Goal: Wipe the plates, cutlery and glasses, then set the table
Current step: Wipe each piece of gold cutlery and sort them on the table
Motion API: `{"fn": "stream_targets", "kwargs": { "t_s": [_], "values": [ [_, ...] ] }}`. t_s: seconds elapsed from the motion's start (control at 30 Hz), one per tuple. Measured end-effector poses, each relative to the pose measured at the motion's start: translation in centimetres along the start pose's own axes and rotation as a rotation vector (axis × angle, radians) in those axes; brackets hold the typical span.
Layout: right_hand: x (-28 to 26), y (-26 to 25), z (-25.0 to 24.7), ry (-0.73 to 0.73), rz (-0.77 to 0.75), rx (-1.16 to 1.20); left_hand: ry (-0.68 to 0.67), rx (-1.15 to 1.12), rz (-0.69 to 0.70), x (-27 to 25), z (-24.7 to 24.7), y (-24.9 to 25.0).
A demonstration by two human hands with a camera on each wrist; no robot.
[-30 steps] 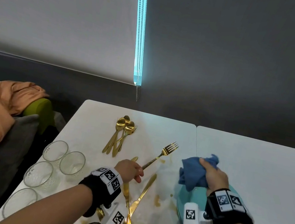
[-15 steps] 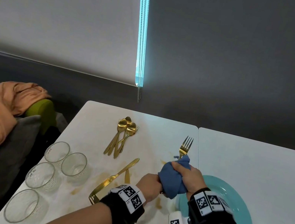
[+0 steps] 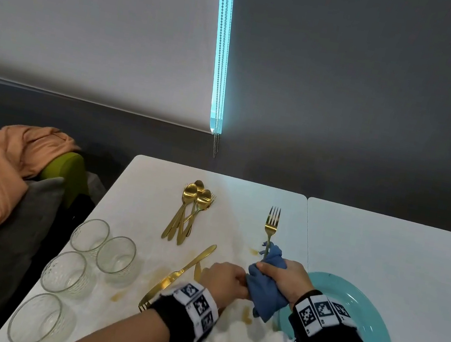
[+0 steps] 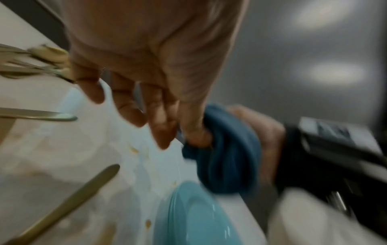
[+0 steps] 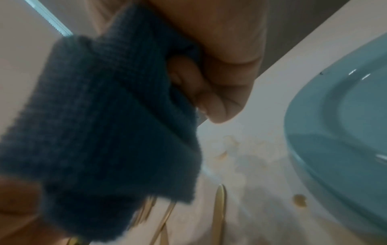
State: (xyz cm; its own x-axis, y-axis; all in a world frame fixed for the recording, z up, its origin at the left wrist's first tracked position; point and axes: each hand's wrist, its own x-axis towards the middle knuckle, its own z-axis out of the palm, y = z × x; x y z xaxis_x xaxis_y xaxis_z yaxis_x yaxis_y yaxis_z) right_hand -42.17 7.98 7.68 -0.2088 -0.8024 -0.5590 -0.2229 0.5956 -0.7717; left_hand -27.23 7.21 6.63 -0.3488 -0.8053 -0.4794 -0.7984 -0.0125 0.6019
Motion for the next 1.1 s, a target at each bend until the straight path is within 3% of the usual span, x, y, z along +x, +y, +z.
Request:
{"fn": "stream_targets", "kwargs": {
  "t_s": [0.17, 0.37, 0.5, 0.8, 1.1],
  "values": [
    [0.4, 0.2, 0.5, -0.067, 0.019, -0.218, 0.07, -0.321, -0.085, 3.2, -3.5, -1.5],
    [1.2, -1.0, 3.1, -0.123, -0.024, -0.367, 0.072, -0.442, -0.133, 6.3, -3.0, -1.1],
    [1.9, -1.5, 3.6, -0.166, -0.031, -0.471, 0.144, -0.494, -0.207, 8.5, -4.7, -1.9],
    [3.3, -1.5, 1.2, -0.085, 0.024, -0.515, 0.287, 0.038, -0.497, 14.2, -10.7, -8.3],
    [2.1, -0.3, -0.9, -0.008, 0.044, -0.464, 0.39, 0.246, -0.533, 15.2, -10.7, -9.9]
  ]
}}
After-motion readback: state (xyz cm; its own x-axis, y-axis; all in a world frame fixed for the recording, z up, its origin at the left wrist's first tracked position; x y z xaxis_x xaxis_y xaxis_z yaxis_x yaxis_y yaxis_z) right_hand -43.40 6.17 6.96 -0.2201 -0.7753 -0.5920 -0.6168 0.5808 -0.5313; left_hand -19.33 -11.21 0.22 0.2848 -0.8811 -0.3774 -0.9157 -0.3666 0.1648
